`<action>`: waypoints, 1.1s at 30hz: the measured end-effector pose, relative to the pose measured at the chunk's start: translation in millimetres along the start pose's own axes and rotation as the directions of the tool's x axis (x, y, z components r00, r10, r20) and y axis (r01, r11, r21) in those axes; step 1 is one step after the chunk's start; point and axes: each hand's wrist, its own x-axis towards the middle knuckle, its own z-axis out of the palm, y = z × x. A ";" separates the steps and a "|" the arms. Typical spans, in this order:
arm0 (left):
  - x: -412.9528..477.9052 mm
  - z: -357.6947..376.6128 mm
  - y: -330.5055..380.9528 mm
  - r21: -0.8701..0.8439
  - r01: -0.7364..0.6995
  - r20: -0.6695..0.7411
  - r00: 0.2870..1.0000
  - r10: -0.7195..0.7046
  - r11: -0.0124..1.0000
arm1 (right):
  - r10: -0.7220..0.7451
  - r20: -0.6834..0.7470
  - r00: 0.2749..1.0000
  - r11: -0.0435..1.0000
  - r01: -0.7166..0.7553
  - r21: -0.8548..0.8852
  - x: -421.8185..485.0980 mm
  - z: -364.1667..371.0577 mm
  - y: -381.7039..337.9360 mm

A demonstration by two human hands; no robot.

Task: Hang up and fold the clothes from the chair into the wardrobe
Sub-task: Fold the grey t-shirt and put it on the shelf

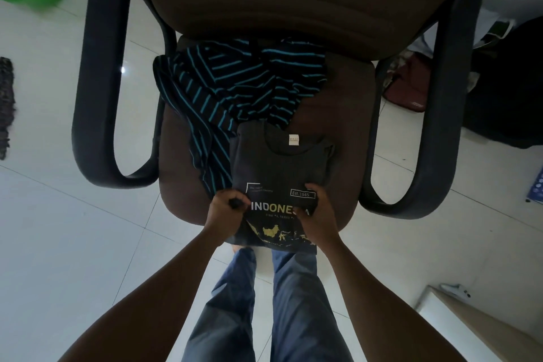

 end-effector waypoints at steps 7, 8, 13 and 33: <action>-34.7 -31.6 53.5 -0.252 0.135 0.249 0.966 -0.071 0.958 | -0.013 -0.016 1.000 0.997 0.015 0.080 -28.1 -38.9 -33.6; -40.4 -35.5 61.3 -0.279 0.105 0.233 0.972 -0.039 0.954 | -0.018 -0.028 0.999 0.994 0.021 0.105 -33.9 -43.9 -40.9; -71.7 -64.9 99.4 -0.334 -0.029 0.229 0.967 0.111 0.942 | -0.020 -0.118 0.993 0.951 0.055 0.303 -77.1 -59.5 -77.0; -282.0 -43.2 88.4 -0.054 -0.585 0.762 0.500 0.412 0.809 | 0.209 -0.671 0.711 0.697 0.373 0.612 -426.4 11.6 15.2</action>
